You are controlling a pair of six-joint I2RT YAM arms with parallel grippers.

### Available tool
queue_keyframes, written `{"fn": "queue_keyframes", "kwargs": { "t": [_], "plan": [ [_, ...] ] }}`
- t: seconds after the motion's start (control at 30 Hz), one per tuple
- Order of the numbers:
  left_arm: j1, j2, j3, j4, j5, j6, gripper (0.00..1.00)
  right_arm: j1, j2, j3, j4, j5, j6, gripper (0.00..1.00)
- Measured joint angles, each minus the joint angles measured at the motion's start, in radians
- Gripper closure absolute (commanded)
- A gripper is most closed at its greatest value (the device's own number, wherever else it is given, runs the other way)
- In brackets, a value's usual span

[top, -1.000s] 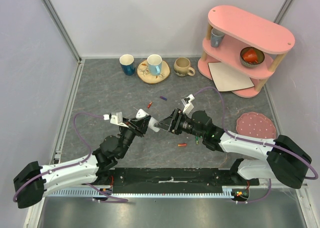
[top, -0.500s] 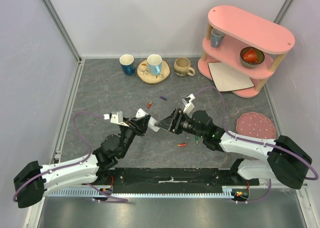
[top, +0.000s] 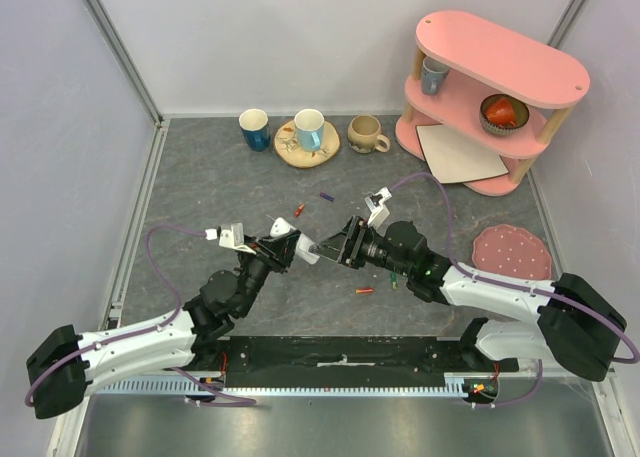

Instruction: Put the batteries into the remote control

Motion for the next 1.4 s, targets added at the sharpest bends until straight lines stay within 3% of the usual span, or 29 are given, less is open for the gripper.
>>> {"fn": "queue_keyframes", "kwargs": {
  "t": [1.4],
  "plan": [
    [0.0,-0.041,0.013,-0.083,0.016,-0.065,0.98,-0.005,-0.016,-0.01,-0.007,0.0,-0.007,0.31]
  ]
}}
